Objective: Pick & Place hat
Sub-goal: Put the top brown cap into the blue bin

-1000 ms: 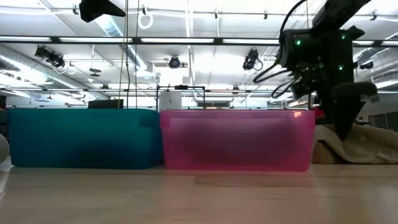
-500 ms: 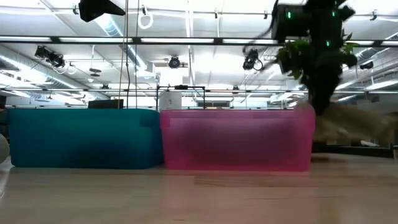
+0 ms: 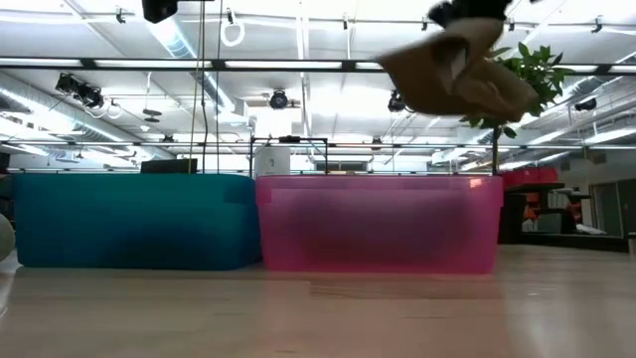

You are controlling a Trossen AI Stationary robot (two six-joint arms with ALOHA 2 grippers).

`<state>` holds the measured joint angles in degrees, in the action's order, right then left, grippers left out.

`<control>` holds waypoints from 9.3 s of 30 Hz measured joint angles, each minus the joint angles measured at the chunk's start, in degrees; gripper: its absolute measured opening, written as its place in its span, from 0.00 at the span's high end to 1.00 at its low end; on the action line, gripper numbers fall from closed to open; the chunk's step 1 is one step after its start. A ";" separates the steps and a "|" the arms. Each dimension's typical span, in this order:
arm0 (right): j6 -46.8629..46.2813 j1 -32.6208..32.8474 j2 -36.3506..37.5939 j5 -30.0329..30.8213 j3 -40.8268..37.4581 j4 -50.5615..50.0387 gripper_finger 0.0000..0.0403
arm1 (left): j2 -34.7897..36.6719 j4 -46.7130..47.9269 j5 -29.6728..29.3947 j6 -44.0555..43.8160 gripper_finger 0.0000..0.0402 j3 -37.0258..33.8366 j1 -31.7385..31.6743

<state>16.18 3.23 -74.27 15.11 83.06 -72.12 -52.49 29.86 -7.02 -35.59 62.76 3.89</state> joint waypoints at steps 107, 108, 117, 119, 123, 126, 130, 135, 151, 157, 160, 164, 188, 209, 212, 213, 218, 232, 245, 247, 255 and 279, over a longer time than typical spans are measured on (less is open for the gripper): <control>-50.55 -7.03 -10.90 3.08 -0.34 100.52 0.56 | -15.35 -73.53 -7.13 -13.62 0.97 0.00 -15.14; -50.44 -7.12 -10.90 2.89 -0.34 100.59 0.56 | -15.56 -73.61 -7.13 -13.81 0.97 0.00 -15.16; -49.88 -7.63 -10.92 2.41 -0.34 100.46 0.57 | -18.26 -74.26 -7.54 -16.25 0.97 0.00 -15.16; -49.78 -7.70 -10.92 2.39 -0.34 100.29 0.59 | -18.67 -73.85 -7.50 -16.42 0.97 -0.04 -15.16; -49.76 -7.70 -10.92 2.38 -0.34 99.78 0.66 | -19.59 -74.41 -7.74 -17.68 0.97 0.01 -15.23; -49.49 -7.72 -10.92 2.42 -0.34 99.42 0.74 | -20.19 -75.18 -7.76 -18.13 0.97 0.02 -15.31; -47.80 -7.72 -10.92 2.36 -0.34 99.46 0.87 | -20.27 -75.84 -7.75 -18.04 0.97 0.00 -15.29; -46.75 -7.94 -10.92 2.28 -0.34 99.83 0.97 | -20.26 -75.84 -7.81 -17.54 0.97 0.00 -15.31; -50.22 -8.57 -9.96 0.40 -0.34 101.47 0.99 | -19.69 -76.80 0.17 -12.90 0.64 0.00 -15.33; -50.13 -10.00 -5.59 -0.22 -0.31 93.52 0.99 | -15.89 -72.49 7.87 -17.00 0.44 -0.06 -16.33; -50.12 -11.78 -2.78 -1.74 -0.27 86.05 0.99 | -12.76 -71.47 10.11 -17.58 0.41 -0.09 -16.06; -54.44 -15.46 -1.14 -11.85 -0.25 78.04 0.99 | -7.04 -67.85 13.17 -14.82 0.40 0.05 -15.94; -47.87 -13.14 -26.38 -54.58 -0.32 85.69 0.99 | 12.22 -29.59 14.71 -1.25 0.52 0.00 -15.92; -48.03 -9.82 -43.23 -58.20 -0.32 88.60 0.99 | 12.02 -29.05 18.86 -3.82 0.52 0.00 -15.92; -47.10 -9.86 -44.56 -57.77 -0.32 88.86 0.99 | 12.02 -28.67 18.81 -4.12 0.52 0.00 -15.92; -47.09 -9.86 -45.11 -57.72 -0.32 88.92 0.99 | 12.02 -28.51 18.81 -4.18 0.52 0.00 -15.92; -47.08 -9.66 -46.55 -57.61 -0.32 88.73 0.99 | 12.02 -26.92 18.79 -4.17 0.52 0.00 -15.92; -45.67 -9.36 -46.50 -53.55 -0.32 88.64 0.99 | 12.00 -24.52 18.73 -2.27 0.52 -0.02 -15.92; -47.42 -8.51 -49.41 -51.94 -0.23 86.52 0.98 | 12.00 -23.86 18.73 -2.29 0.52 -0.02 -15.92; -47.88 -8.32 -49.39 -50.06 -0.21 84.82 0.98 | 12.00 -23.68 18.71 -2.32 0.52 -0.02 -15.92; -51.82 -8.79 -49.30 -48.79 -0.19 81.21 0.87 | 12.00 -23.54 18.73 -2.59 0.52 -0.02 -15.92; -46.74 -10.31 -38.31 -40.33 -0.36 48.30 0.46 | 12.00 -23.54 18.75 -2.64 0.52 -0.02 -15.92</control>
<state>-30.56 -7.08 -112.57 -25.22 82.70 -23.83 -40.49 6.33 11.73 -38.24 62.74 -12.03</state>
